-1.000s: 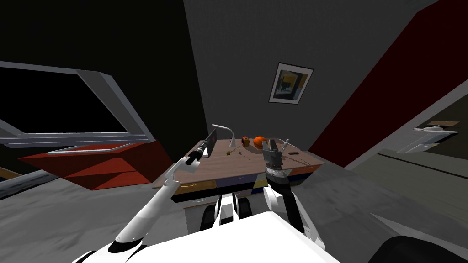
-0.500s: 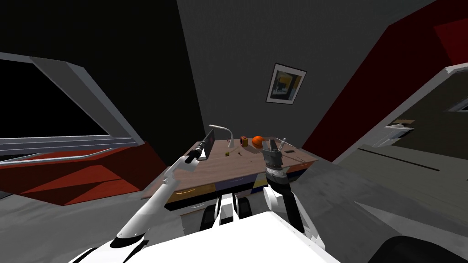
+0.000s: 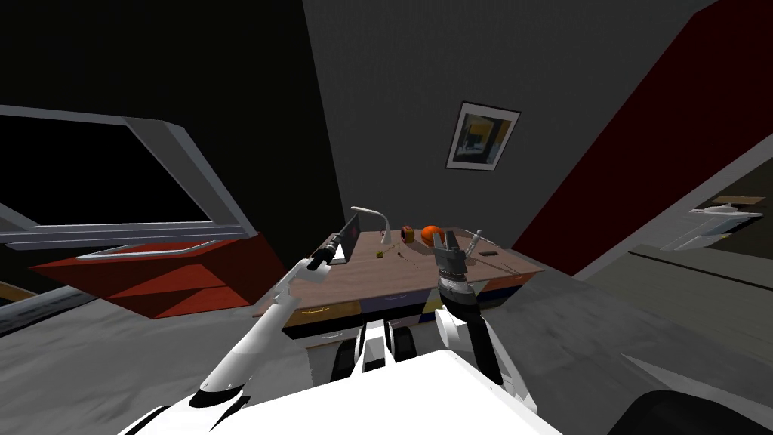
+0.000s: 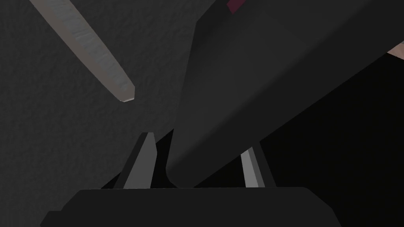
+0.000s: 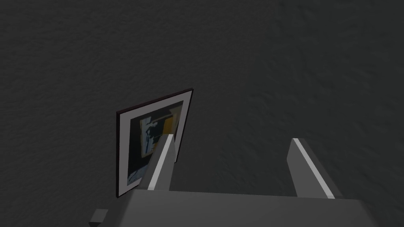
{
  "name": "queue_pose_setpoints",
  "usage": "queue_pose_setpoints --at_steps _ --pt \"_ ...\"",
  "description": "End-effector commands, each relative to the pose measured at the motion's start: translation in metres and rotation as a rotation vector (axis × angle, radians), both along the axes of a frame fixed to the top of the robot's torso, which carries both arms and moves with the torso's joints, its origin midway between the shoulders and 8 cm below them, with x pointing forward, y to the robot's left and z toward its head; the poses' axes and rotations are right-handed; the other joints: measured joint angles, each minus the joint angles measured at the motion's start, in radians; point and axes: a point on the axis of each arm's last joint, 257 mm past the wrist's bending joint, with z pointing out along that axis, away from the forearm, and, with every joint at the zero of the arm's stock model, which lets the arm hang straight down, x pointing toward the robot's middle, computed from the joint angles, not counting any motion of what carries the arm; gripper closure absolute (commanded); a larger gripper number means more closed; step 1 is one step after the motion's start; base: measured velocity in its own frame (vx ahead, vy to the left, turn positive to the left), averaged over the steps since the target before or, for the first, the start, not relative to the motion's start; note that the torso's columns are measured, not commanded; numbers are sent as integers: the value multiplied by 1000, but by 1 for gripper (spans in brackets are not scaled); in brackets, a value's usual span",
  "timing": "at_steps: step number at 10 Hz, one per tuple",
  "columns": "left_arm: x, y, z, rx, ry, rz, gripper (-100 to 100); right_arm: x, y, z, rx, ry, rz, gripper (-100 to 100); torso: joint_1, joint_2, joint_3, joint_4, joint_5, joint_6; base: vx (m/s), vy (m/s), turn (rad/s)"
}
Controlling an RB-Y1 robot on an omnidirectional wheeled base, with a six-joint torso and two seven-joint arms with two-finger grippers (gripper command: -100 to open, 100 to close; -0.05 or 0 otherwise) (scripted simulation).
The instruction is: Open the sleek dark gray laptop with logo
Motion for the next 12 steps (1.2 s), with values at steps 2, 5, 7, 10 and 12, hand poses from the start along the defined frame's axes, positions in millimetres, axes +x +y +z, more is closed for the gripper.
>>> queue_pose_setpoints --at_steps 2,5,7,10,12 --pt "3 -10 -5 -193 6 -14 100 0 0 0 0 0 0 0 0 -5 -3 -2 0 1 29 157 22" --pt "4 -15 -4 -263 1 -23 100 0 0 0 0 0 0 0 -5 -6 -4 -4 -1 2 13 111 16" --pt "5 -18 -22 -401 10 -28 100 0 0 0 0 0 0 0 -9 -3 -2 -3 -3 4 3 109 -1" --pt "5 -21 -41 -531 19 -26 100 0 0 0 0 0 0 0 -7 -3 -2 -2 -2 3 14 118 -13" --pt "5 -23 -54 -618 23 -22 100 0 0 0 0 0 0 0 -10 -3 -2 -1 -3 4 5 93 -16"
